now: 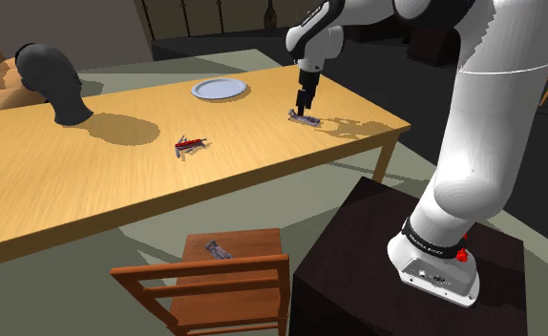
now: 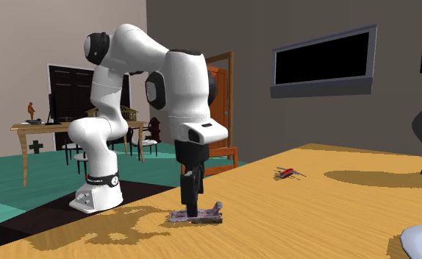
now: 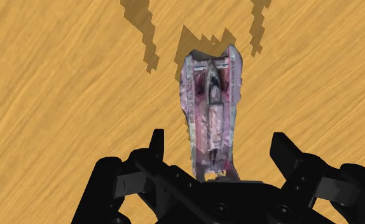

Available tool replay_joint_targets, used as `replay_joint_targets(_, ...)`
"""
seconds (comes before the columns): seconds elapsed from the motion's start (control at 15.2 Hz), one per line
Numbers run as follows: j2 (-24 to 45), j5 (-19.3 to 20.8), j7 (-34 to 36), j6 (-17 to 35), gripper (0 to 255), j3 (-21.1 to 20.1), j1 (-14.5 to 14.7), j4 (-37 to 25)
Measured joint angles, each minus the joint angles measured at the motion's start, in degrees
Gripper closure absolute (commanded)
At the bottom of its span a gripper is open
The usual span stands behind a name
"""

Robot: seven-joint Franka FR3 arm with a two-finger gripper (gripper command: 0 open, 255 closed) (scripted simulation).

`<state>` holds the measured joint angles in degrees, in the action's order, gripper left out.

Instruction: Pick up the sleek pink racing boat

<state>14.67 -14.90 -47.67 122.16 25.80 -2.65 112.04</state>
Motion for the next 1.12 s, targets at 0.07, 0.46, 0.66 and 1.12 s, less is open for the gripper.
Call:
replay_joint_targets(0.07, 0.6, -0.4, -0.3, 0.6, 0, -0.1, -0.1, 0.1)
replay_joint_targets(0.46, 2.1, -1.5, -1.3, 2.7, 255, -0.5, -0.4, 1.0)
replay_joint_targets(0.66, 2.1, -1.5, -1.3, 2.8, 255, -0.5, -0.4, 1.0)
replay_joint_targets(1.12, 1.6, -1.1, -1.0, 2.1, 255, -0.3, -0.3, 0.8)
